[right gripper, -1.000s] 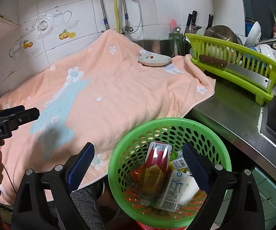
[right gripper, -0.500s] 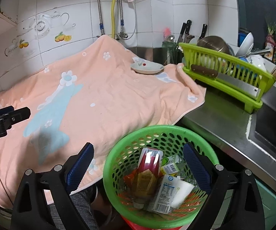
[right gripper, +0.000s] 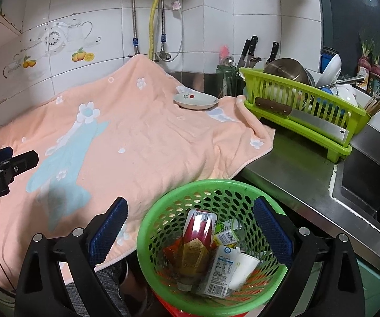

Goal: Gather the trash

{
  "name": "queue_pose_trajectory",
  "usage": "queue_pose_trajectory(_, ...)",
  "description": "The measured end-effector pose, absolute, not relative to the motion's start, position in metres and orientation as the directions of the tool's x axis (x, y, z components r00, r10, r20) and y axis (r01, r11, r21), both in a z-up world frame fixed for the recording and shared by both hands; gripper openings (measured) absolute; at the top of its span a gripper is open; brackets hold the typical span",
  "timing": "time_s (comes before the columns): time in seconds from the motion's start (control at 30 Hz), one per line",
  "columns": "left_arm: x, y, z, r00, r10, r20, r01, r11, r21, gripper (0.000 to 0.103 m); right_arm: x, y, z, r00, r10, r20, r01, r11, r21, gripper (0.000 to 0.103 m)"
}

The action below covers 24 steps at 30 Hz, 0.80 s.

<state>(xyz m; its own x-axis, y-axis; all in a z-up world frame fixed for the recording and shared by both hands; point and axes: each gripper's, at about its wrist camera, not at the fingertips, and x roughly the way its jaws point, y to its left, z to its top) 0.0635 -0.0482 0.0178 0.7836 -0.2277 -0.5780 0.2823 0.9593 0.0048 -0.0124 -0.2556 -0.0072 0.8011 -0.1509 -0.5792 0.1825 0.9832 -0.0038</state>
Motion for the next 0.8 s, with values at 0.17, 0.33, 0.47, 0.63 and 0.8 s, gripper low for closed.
queue_pose_trajectory(0.17,0.061,-0.050,0.016,0.783,-0.226,-0.579,0.285,0.958,0.012,0.098,-0.016,-0.254,-0.006,0.803,-0.152,-0.576,0.184,0.983,-0.002,0.093)
queue_pose_trajectory(0.33,0.058,-0.051,0.016,0.786,-0.226,-0.576,0.285,0.958,0.014,0.098,-0.019,-0.254,-0.006,0.804,-0.153,-0.575,0.187,0.982,0.001,0.093)
queue_pose_trajectory(0.47,0.055,-0.053,0.016,0.788,-0.226,-0.572,0.288,0.958,0.017,0.098,-0.022,-0.254,-0.005,0.806,-0.156,-0.571,0.190,0.982,-0.001,0.093)
queue_pose_trajectory(0.63,0.048,-0.057,0.016,0.796,-0.221,-0.563,0.290,0.956,0.034,0.098,-0.026,-0.255,-0.004,0.809,-0.157,-0.566,0.193,0.981,0.003,0.093)
queue_pose_trajectory(0.8,0.044,-0.061,0.017,0.797,-0.226,-0.560,0.297,0.954,0.037,0.098,-0.027,-0.256,-0.003,0.810,-0.159,-0.564,0.194,0.981,0.002,0.093)
